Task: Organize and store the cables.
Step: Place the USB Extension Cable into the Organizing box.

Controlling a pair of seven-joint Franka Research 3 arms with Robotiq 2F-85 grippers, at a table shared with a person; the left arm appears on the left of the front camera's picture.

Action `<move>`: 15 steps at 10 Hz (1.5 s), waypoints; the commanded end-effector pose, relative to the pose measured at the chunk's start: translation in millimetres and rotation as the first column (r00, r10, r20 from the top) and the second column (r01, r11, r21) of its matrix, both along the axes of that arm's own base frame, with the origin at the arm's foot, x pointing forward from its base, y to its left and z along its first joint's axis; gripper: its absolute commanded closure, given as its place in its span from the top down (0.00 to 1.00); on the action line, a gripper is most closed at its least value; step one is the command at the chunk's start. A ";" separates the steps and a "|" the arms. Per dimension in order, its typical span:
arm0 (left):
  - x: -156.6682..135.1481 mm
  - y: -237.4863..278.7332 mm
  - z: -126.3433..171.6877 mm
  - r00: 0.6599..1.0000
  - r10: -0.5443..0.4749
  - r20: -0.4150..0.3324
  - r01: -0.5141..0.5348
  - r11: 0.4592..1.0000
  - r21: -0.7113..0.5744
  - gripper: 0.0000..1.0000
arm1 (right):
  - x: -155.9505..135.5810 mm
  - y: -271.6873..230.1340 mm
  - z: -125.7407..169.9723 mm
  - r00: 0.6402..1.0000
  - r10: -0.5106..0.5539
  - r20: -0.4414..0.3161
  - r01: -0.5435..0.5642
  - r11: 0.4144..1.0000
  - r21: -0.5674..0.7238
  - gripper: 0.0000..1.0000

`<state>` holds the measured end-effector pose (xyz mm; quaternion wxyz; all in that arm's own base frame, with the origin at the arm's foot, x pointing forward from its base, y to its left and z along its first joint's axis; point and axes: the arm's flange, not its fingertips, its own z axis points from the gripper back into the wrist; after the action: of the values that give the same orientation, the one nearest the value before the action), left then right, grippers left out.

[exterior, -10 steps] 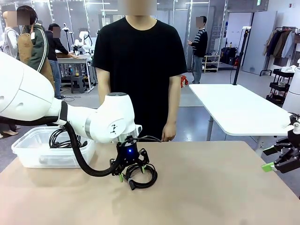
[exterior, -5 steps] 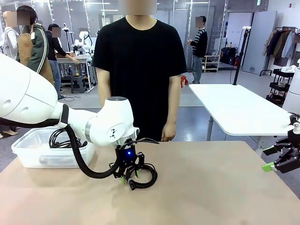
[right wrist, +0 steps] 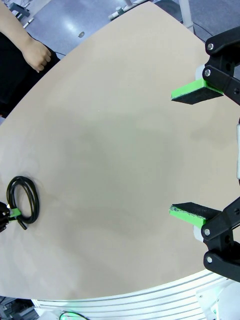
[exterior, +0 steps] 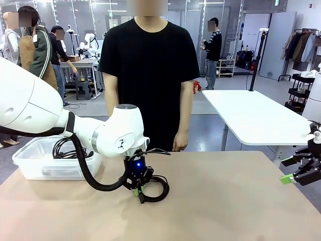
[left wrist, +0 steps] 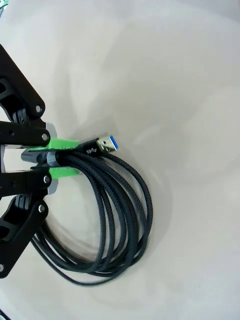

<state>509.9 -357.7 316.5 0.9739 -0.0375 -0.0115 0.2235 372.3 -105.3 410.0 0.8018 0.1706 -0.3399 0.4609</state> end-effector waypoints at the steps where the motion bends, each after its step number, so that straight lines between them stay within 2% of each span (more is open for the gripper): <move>1: 2.7 -6.9 -1.5 1.000 0.002 0.022 -0.002 1.000 0.023 0.00 | 0.9 -0.8 -0.8 1.000 0.000 0.005 0.000 1.000 0.008 1.00; 2: 2.0 -5.3 2.8 0.999 0.003 0.033 -0.004 1.000 0.015 0.00 | 0.9 -0.8 -0.8 1.000 0.000 0.005 0.000 1.000 0.008 1.00; 3: -0.2 0.4 19.4 0.998 -0.003 0.069 0.003 1.000 -0.002 0.00 | 0.9 -0.8 -0.8 1.000 0.000 0.005 0.000 1.000 0.008 1.00; 4: -4.8 11.2 50.3 0.992 -0.023 0.126 0.024 1.000 -0.004 0.00 | 0.9 -0.8 -0.8 1.000 0.000 0.005 0.000 1.000 0.008 1.00; 5: -13.2 24.7 92.6 0.981 -0.102 0.167 0.102 0.995 0.007 0.07 | 0.9 -0.8 -0.8 1.000 0.000 0.005 0.000 1.000 0.008 1.00; 6: -19.1 34.4 120.1 0.969 -0.141 0.203 0.131 0.989 0.061 0.07 | 0.9 -0.8 -0.8 1.000 0.000 0.005 0.000 1.000 0.008 1.00; 7: -21.7 39.8 136.0 0.962 -0.179 0.205 0.177 0.984 0.028 0.07 | 0.9 -0.8 -0.8 1.000 0.000 0.005 0.000 1.000 0.008 1.00; 11: -26.5 29.9 152.3 0.941 -0.284 0.186 0.276 0.959 0.066 0.07 | 0.9 -0.8 -0.8 1.000 0.000 0.005 0.000 1.000 0.008 1.00; 12: -21.9 37.4 160.3 0.949 -0.223 0.222 0.219 0.975 0.045 0.07 | 0.9 -0.8 -0.8 1.000 0.000 0.005 0.000 1.000 0.008 1.00; 15: -21.9 37.4 160.3 0.949 -0.223 0.222 0.219 0.975 0.045 0.07 | 0.9 -0.8 -0.8 1.000 0.000 0.005 0.000 1.000 0.008 1.00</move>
<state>489.6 -319.6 473.4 0.9864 -0.0510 -0.1168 0.1034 372.3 -105.5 409.9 0.8022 0.1700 -0.3394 0.4608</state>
